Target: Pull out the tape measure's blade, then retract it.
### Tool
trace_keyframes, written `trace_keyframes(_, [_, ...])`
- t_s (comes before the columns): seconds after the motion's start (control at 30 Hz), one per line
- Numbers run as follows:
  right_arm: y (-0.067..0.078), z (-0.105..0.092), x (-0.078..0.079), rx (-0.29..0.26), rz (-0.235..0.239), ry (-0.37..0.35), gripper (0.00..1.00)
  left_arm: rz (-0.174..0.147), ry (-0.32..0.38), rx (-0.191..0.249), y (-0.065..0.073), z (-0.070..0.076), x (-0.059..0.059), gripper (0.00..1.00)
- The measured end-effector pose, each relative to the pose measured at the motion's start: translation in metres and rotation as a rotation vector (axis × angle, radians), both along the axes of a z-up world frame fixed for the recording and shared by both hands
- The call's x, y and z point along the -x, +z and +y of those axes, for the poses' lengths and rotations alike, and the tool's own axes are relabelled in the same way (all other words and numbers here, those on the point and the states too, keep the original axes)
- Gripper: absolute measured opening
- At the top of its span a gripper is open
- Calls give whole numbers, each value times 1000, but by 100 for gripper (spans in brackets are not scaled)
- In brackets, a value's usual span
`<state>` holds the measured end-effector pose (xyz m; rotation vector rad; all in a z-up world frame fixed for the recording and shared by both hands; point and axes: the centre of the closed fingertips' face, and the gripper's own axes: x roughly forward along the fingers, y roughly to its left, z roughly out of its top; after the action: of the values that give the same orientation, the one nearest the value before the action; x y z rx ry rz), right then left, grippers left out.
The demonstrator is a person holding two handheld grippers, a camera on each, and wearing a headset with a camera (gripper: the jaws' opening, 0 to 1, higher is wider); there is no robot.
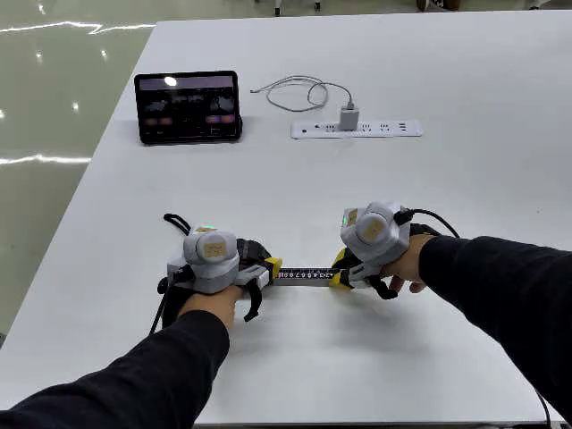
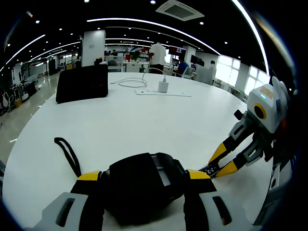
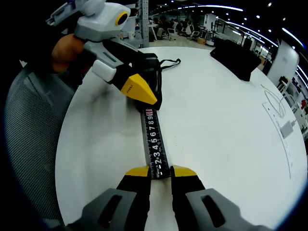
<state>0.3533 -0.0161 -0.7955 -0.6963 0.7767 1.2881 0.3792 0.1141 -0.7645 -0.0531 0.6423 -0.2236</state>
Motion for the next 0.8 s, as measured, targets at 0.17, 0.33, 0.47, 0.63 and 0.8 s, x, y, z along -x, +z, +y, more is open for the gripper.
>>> trace_keyframes(0.17, [0, 4, -2, -7, -1, -2, 12, 5, 2, 2, 0, 0, -1, 63])
trace_keyframes(0.33, [0, 5, -3, -7, 0, -3, 12, 3, 3, 0, 0, 0, -1, 64])
trace_keyframes(0.47, [0, 5, -3, -7, 1, -4, 12, 5, 5, 4, 0, 0, -1, 64])
trace_keyframes(0.63, [1, 5, -3, -7, 2, -7, 12, 11, 4, 13, 0, 1, -2, 63])
trace_keyframes(0.8, [1, 6, -3, -7, 8, -16, 12, 17, 0, 18, 0, 0, -1, 63])
